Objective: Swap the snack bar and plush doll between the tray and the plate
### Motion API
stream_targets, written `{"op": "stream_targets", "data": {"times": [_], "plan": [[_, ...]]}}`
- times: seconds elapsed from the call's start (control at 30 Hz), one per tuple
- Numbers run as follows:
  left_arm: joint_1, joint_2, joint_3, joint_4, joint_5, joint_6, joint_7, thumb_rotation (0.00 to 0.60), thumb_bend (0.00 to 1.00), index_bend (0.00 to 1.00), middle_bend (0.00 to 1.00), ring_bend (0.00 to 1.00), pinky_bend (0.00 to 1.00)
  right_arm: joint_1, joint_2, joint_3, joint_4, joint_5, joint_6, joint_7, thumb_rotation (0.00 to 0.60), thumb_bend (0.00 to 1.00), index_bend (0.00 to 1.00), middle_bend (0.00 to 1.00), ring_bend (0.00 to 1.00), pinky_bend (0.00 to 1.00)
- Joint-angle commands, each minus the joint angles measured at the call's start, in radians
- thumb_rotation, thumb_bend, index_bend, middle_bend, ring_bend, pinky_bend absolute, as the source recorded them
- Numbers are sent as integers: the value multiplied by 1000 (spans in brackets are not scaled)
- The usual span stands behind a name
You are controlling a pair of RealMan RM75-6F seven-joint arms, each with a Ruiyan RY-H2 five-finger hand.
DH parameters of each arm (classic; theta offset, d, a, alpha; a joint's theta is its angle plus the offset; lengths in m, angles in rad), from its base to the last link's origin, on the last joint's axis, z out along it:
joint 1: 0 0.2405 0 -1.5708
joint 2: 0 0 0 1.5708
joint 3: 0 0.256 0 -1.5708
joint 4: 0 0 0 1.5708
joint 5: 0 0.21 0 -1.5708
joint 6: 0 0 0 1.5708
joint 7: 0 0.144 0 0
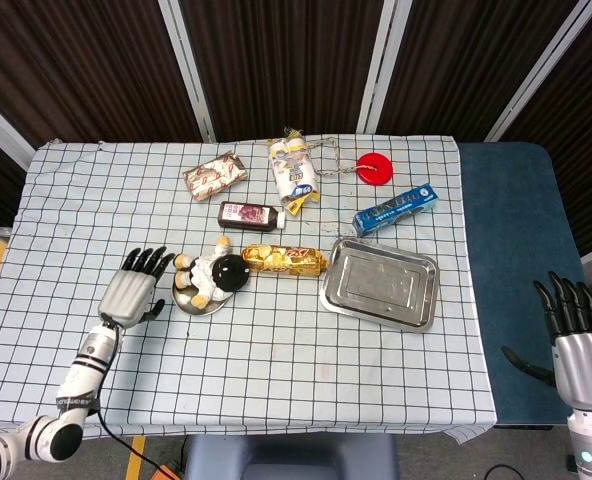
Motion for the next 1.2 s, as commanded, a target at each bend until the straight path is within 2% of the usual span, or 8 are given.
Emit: {"op": "stream_targets", "data": {"times": [0.03, 0.27, 0.67, 0.97, 1.07, 1.13, 1.2], "plan": [[-32, -27, -13, 3, -47, -17, 32, 600, 408, 0, 0, 0, 42, -5, -3, 8, 4, -8, 5, 5, 600, 81, 0, 0, 0, 23], [-81, -91, -21, -17, -134, 1, 96, 600, 409, 0, 0, 0, 28, -14, -19, 32, 22, -23, 19, 37, 600, 81, 0, 0, 0, 23], [-147, -231, -9, 192, -145, -25, 31, 600, 407, 0, 0, 0, 26, -23, -21, 45, 40, -61, 22, 70, 600, 81, 0, 0, 0, 23], [-168, -259, -1, 219, -169, -42, 15, 600, 406, 0, 2, 0, 24, -28, -31, 59, 58, -76, 33, 88, 600, 80, 0, 0, 0, 23], [-171, -274, 5, 234, -135, -21, -5, 600, 407, 21, 99, 65, 45, -29, -34, 64, 62, -78, 35, 96, 600, 81, 0, 0, 0, 23], [-170, -289, 11, 254, -105, 1, -24, 600, 407, 124, 256, 197, 123, -30, -34, 66, 64, -80, 34, 100, 600, 81, 0, 0, 0, 23], [-168, -309, 20, 286, -68, 29, -42, 600, 406, 264, 412, 332, 244, -30, -34, 67, 64, -81, 33, 104, 600, 81, 0, 0, 0, 23]]}}
